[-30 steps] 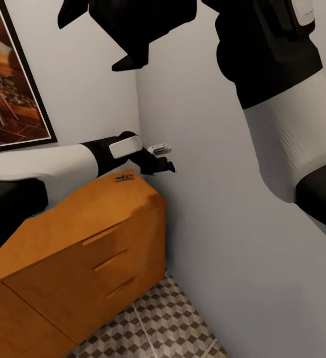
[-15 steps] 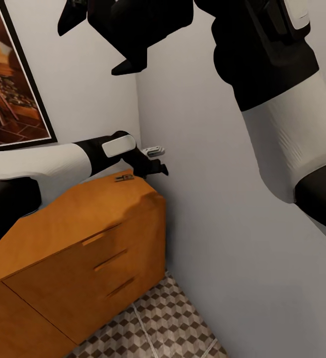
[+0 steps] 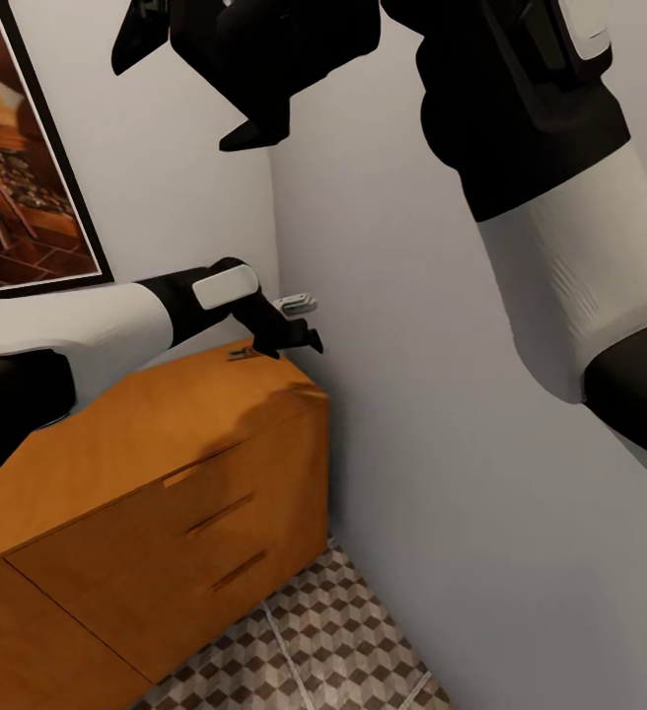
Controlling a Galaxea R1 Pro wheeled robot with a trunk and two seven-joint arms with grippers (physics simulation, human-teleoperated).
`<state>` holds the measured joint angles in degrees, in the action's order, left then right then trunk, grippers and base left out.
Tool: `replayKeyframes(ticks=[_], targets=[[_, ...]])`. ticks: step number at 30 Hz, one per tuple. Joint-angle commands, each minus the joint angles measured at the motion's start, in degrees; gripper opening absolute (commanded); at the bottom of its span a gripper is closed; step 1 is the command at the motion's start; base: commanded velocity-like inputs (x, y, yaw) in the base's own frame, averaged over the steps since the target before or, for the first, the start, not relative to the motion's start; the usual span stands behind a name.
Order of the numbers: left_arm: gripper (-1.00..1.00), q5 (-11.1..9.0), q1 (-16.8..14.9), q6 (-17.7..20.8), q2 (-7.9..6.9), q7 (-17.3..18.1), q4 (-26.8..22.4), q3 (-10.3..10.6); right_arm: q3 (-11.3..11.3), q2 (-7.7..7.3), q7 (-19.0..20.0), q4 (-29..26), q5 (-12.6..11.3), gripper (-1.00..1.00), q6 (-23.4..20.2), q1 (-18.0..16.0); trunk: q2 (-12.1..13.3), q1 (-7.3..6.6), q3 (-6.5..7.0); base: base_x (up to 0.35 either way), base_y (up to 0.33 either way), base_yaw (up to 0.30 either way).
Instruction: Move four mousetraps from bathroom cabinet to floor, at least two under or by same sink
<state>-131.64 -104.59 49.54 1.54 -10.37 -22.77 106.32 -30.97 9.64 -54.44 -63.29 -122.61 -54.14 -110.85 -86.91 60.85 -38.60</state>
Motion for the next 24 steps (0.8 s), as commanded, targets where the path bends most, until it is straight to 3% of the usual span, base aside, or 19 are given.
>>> replayKeyframes(ticks=[1, 7, 13, 17, 24], targets=[[1.00, -0.6, -0.1, 0.1, -0.06, -0.4, 0.2, 0.2, 0.0, 0.05, -0.6, 0.0, -0.5, 1.00, -0.1, -0.1, 0.0, 0.00, -0.06, 0.000, 0.000, 0.000], [1.00, 1.2, -0.1, 0.2, -0.04, -0.4, 1.3, 0.5, -0.9, 0.35, -0.5, 0.1, -0.4, 1.00, 0.1, -0.1, 0.0, 0.00, -0.06, 0.001, 0.000, 0.000], [1.00, 8.4, -0.1, 0.3, 0.81, -0.3, 1.6, 0.6, -2.7, 0.35, -0.4, 0.0, -0.1, 1.00, 0.6, -0.1, 0.0, 0.00, -0.06, 0.140, 0.000, 0.000], [1.00, 11.9, -0.1, 0.3, 0.90, -0.2, 1.6, 0.6, -3.1, 0.35, -0.3, 0.0, 0.0, 1.00, 0.9, -0.1, 0.0, 0.00, -0.06, 0.272, 0.000, 0.000], [1.00, 14.2, -0.2, 0.3, 0.75, 0.0, 1.5, 0.5, -3.4, 0.35, -0.3, 0.0, 0.0, 1.00, 1.0, -0.1, 0.0, 0.00, -0.06, 0.311, 0.000, 0.000]])
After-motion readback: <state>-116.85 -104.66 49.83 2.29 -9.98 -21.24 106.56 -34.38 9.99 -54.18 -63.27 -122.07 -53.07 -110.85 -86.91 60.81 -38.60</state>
